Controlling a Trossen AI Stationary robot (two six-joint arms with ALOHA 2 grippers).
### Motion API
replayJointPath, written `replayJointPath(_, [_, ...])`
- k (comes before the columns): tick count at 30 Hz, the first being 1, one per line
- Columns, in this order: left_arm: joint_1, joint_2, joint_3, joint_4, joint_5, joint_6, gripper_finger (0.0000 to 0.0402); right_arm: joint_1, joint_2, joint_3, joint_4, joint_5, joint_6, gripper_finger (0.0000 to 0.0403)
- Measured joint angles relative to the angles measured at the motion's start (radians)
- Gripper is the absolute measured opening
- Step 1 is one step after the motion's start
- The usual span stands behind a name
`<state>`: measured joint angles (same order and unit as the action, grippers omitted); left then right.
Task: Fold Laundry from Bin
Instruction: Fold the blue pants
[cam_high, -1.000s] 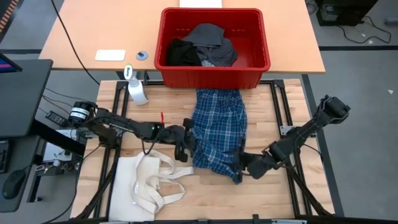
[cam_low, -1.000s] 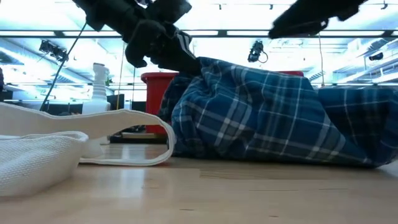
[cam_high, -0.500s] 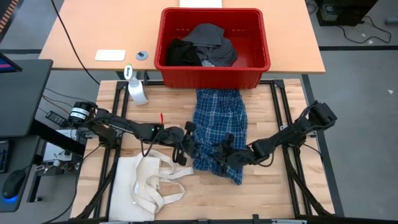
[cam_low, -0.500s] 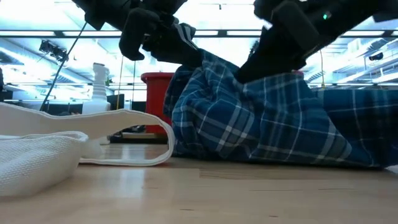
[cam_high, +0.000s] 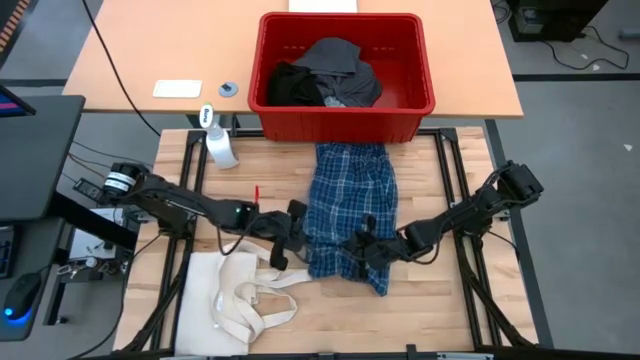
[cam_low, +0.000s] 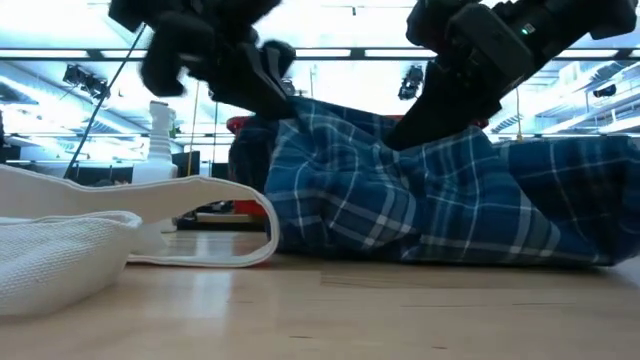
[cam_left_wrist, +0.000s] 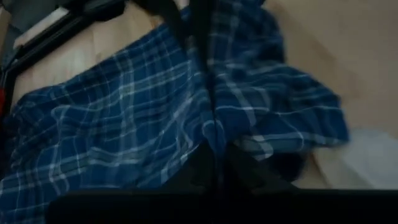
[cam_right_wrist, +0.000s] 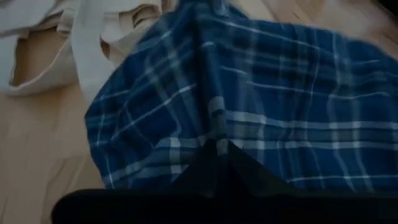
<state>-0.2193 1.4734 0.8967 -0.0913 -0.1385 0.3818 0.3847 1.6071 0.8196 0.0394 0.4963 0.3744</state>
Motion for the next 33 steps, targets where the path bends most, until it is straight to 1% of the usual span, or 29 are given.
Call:
replayJointPath(2, [-0.028,-0.020,0.000,-0.007,-0.011,-0.007,0.0026,-0.007,-0.002,0.000,-0.003,-0.002,0.000,0.0010])
replayJointPath(4, [-0.057,-0.048,0.000,-0.043,-0.058,-0.037,0.0044,-0.013,-0.003,0.000,-0.008,-0.003,0.001,0.0009])
replayJointPath(7, [-0.086,-0.076,0.002,-0.093,-0.123,-0.095,0.0094,-0.020,-0.002,-0.002,-0.016,0.002,0.030,0.0014])
replayJointPath(9, [-0.099,-0.087,0.000,-0.159,-0.139,-0.151,0.0137,-0.023,-0.002,-0.002,-0.021,0.020,0.051,0.0016])
replayJointPath(11, [-0.105,-0.088,0.000,-0.201,-0.122,-0.225,0.0177,-0.022,-0.002,-0.002,-0.030,0.058,0.060,0.0015])
replayJointPath(13, [-0.105,-0.082,-0.004,-0.236,-0.057,-0.317,0.0208,-0.022,-0.002,-0.002,-0.027,0.101,0.066,0.0014])
replayJointPath(15, [-0.106,-0.061,-0.025,-0.183,0.004,-0.412,0.0226,-0.022,-0.002,-0.002,-0.023,0.130,0.068,0.0014])
replayJointPath(17, [-0.107,-0.037,-0.078,-0.107,0.012,-0.463,0.0232,-0.022,-0.002,-0.002,-0.011,0.139,0.069,0.0015])
replayJointPath(21, [-0.087,0.010,-0.204,0.160,0.013,-0.506,0.0229,-0.022,-0.002,-0.002,0.003,0.140,0.070,0.0016])
replayJointPath(26, [-0.018,0.033,-0.299,0.403,-0.005,-0.492,0.0222,-0.021,-0.002,-0.002,0.013,0.140,0.071,0.0016])
replayJointPath(29, [0.008,0.033,-0.316,0.468,-0.001,-0.483,0.0222,-0.025,-0.002,-0.002,0.022,0.140,0.074,0.0016])
replayJointPath(33, [0.022,0.033,-0.316,0.520,0.091,-0.504,0.0222,-0.030,-0.002,-0.002,0.046,0.149,0.075,0.0016])
